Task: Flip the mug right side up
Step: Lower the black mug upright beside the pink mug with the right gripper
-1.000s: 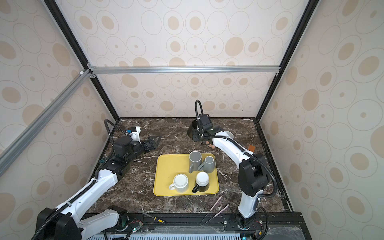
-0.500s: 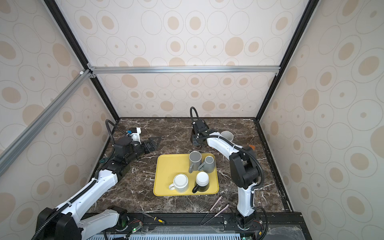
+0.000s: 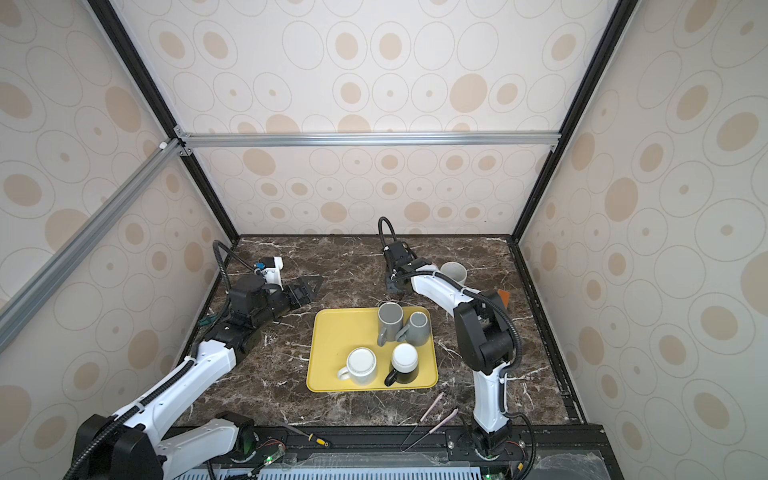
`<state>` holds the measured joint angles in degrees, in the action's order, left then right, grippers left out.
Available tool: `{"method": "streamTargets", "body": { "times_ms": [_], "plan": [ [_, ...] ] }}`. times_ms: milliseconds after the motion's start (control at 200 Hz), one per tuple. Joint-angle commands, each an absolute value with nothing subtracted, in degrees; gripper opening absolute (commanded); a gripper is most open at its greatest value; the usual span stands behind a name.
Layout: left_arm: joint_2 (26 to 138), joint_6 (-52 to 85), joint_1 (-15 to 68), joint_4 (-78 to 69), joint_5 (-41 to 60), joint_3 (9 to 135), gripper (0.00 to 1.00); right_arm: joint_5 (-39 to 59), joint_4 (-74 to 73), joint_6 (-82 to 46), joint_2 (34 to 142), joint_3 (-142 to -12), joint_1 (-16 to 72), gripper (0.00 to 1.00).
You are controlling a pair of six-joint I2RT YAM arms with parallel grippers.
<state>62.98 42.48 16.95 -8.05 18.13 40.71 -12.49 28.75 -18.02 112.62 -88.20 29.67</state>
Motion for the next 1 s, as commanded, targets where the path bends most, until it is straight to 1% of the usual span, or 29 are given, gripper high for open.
{"method": "streamTargets", "body": {
  "times_ms": [0, 615, 995],
  "plan": [
    [62.3, 41.1, 17.3, -8.7, 18.7, 40.6, 1.0, -15.6, 25.9, -17.0, 112.6, -90.5, 30.1, 0.0],
    [62.1, 41.3, 17.8, -9.2, 18.4, 39.4, 1.0, -18.1, 25.1, -16.5, 115.1, -89.1, 30.1, 0.0],
    [63.0, 41.8, 18.3, -10.6, 18.6, 38.7, 1.0, -17.3, 25.1, -17.7, 115.8, -87.8, 30.2, 0.0]
  ]
}}
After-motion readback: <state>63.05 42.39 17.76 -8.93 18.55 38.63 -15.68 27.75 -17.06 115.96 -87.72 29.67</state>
